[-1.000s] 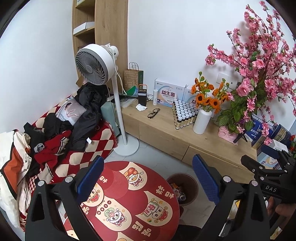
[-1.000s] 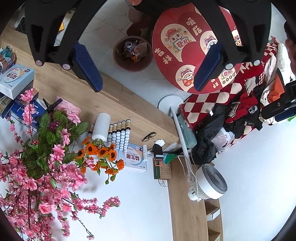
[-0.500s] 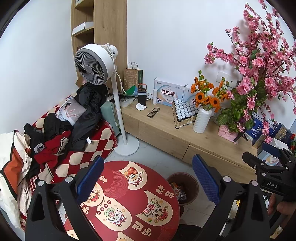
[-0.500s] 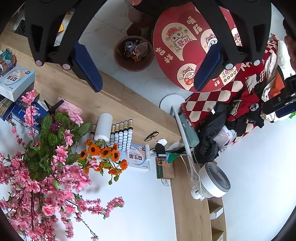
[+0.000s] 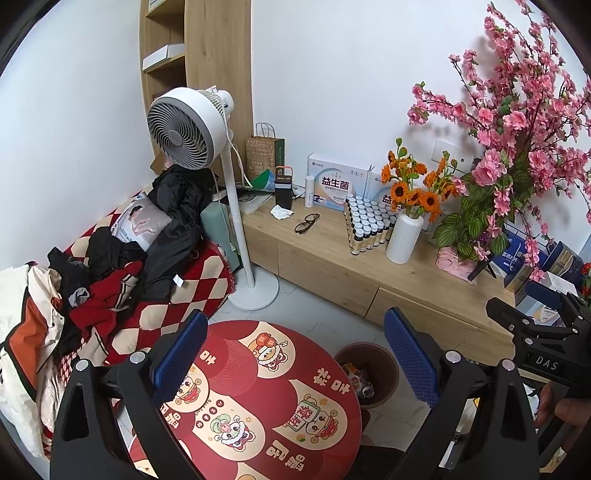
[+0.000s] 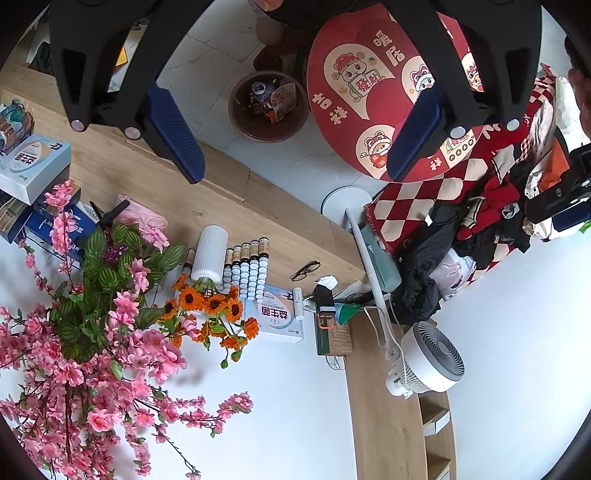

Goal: Collect trash

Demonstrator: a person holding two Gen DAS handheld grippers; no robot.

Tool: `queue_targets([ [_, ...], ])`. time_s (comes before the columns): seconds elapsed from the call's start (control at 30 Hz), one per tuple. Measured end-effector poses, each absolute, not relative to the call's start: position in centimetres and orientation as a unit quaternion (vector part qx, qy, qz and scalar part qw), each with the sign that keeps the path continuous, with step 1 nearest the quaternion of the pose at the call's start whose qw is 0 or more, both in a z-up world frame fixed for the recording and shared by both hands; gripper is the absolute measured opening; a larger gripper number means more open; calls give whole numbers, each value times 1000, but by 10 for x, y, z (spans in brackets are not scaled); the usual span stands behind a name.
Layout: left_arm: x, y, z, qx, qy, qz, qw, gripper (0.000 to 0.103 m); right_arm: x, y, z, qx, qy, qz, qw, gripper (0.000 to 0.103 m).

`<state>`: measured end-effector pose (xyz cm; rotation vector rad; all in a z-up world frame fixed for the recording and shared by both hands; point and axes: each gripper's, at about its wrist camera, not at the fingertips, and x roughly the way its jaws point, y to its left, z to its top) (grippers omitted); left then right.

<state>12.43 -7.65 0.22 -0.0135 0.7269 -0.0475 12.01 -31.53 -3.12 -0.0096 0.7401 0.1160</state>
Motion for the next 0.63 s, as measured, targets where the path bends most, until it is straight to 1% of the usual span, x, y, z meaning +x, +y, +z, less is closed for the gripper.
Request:
queue_targets([
  [0.63, 128, -77, -2, -1, 359, -26, 933, 94, 122, -318, -34, -1, 366, 47, 930, 97],
])
